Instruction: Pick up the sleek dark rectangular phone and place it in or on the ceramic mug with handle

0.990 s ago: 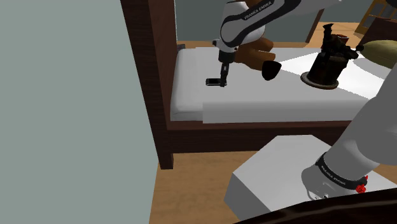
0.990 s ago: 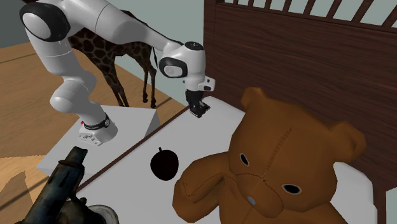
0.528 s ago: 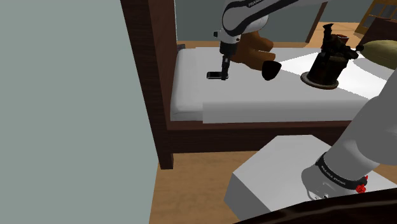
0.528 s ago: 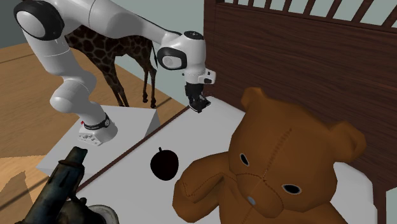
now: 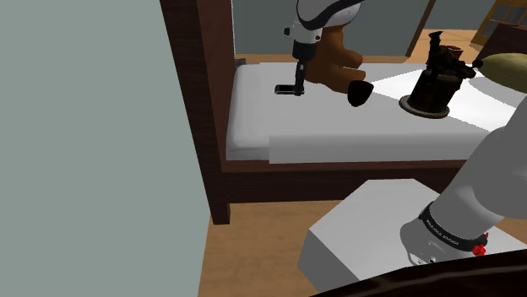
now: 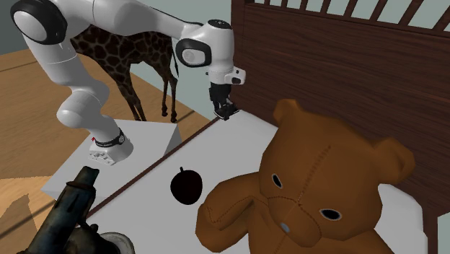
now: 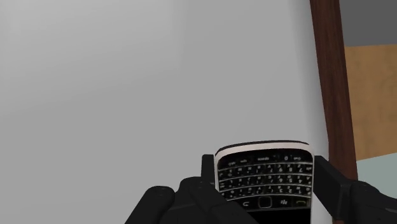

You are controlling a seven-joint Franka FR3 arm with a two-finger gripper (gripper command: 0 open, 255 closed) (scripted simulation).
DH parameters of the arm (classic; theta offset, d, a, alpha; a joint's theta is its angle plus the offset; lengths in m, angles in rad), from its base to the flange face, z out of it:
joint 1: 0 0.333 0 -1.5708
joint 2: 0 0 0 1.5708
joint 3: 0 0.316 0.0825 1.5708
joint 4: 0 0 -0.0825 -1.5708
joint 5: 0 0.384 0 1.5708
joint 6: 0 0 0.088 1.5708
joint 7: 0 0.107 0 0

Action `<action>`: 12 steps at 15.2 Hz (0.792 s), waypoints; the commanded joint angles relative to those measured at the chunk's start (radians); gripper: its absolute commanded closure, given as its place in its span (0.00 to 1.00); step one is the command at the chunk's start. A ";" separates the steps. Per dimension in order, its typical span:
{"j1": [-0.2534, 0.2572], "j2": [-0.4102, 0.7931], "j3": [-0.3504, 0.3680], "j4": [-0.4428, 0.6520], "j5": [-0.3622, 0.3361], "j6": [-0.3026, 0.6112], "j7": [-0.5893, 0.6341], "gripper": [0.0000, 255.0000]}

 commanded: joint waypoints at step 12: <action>-0.034 -0.067 -0.033 0.054 -0.008 -0.123 -0.062 1.00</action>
